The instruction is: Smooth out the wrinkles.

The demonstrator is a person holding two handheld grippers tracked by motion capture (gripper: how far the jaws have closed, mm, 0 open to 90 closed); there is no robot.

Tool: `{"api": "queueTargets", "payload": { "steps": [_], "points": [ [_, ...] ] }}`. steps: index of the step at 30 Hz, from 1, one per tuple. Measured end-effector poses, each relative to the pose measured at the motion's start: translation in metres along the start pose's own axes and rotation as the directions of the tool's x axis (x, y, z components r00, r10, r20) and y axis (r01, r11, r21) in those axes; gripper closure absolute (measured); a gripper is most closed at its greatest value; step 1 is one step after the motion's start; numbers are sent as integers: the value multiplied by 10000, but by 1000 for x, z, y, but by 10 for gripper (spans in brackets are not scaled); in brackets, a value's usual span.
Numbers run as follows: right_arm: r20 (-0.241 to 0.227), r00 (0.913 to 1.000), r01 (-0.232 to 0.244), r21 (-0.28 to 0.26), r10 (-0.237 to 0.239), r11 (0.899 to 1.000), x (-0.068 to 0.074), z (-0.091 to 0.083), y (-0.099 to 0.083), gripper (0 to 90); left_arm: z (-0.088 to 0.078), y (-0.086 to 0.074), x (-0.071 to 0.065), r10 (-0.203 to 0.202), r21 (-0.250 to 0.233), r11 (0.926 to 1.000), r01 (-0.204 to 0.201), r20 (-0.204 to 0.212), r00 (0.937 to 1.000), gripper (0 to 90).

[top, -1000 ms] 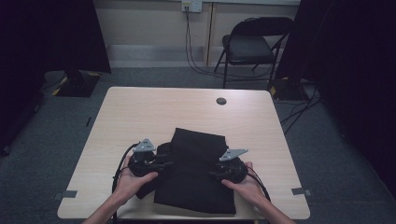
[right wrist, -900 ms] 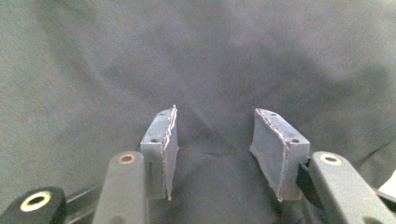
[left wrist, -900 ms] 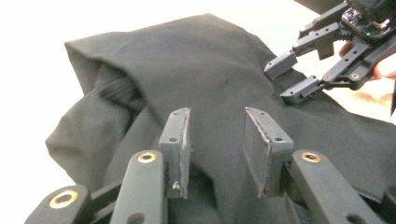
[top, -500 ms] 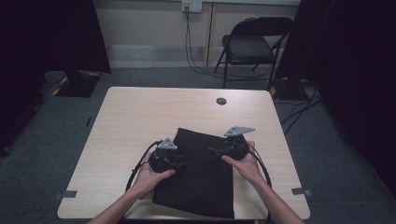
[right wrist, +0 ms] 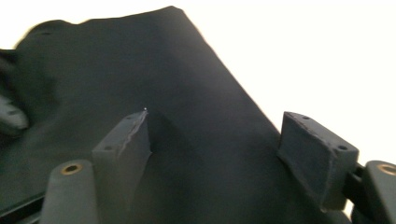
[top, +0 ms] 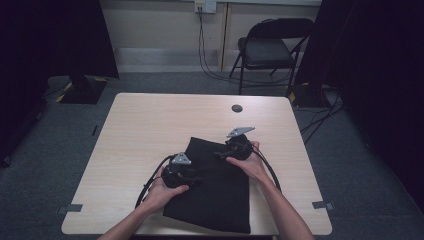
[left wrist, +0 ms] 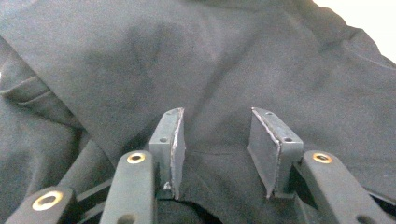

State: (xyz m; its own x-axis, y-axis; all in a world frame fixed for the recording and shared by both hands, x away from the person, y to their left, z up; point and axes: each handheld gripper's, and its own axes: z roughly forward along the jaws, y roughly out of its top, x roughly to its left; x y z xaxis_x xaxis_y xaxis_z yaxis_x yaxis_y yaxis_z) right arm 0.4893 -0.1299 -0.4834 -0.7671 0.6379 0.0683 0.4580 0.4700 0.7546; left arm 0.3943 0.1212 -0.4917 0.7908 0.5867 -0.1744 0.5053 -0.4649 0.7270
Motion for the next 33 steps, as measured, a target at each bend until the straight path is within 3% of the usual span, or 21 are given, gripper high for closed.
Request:
{"api": "queueTargets", "payload": {
  "steps": [4, 11, 13, 17, 21, 24, 28, 33],
  "points": [
    [45, 9997, -244, 220, 243, 9995, -9, 8, 1, 198, 1, 0, 0, -10, -88, 10000, 10, -7, 10000, 556],
    [69, 9997, -249, 431, 247, 9988, -15, 18, 2, 192, 2, 0, 1, -79, -157, 9998, 79, -1, 10000, 556],
    [64, 9991, -424, 364, 422, 9984, -19, 19, 1, 193, 2, -1, 1, -82, -184, 9998, 81, -11, 10000, 556],
    [-17, 9996, -278, 235, 278, 9993, -22, 23, -2, 197, 2, 0, 1, -112, -186, 9998, 112, 28, 9999, 556],
    [-835, 9961, -257, 171, 270, 9995, -20, 19, -4, 330, 2, -1, 1, -118, -211, 9997, 118, -14, 9999, 556],
    [-1484, 9887, -165, 344, 214, 9993, -15, 17, -4, 340, 2, -1, 2, -144, -191, 9997, 144, 22, 9999, 556],
    [-1656, 9862, 172, 502, -87, 9986, -7, 18, -2, 432, 2, 0, 0, -139, -105, 9999, 138, -100, 9999, 560],
    [-1753, 9845, 17, 730, 111, 9973, -3, 15, -1, 692, 2, 0, -2, -138, -123, 9998, 136, -238, 9996, 560]
  ]
}}
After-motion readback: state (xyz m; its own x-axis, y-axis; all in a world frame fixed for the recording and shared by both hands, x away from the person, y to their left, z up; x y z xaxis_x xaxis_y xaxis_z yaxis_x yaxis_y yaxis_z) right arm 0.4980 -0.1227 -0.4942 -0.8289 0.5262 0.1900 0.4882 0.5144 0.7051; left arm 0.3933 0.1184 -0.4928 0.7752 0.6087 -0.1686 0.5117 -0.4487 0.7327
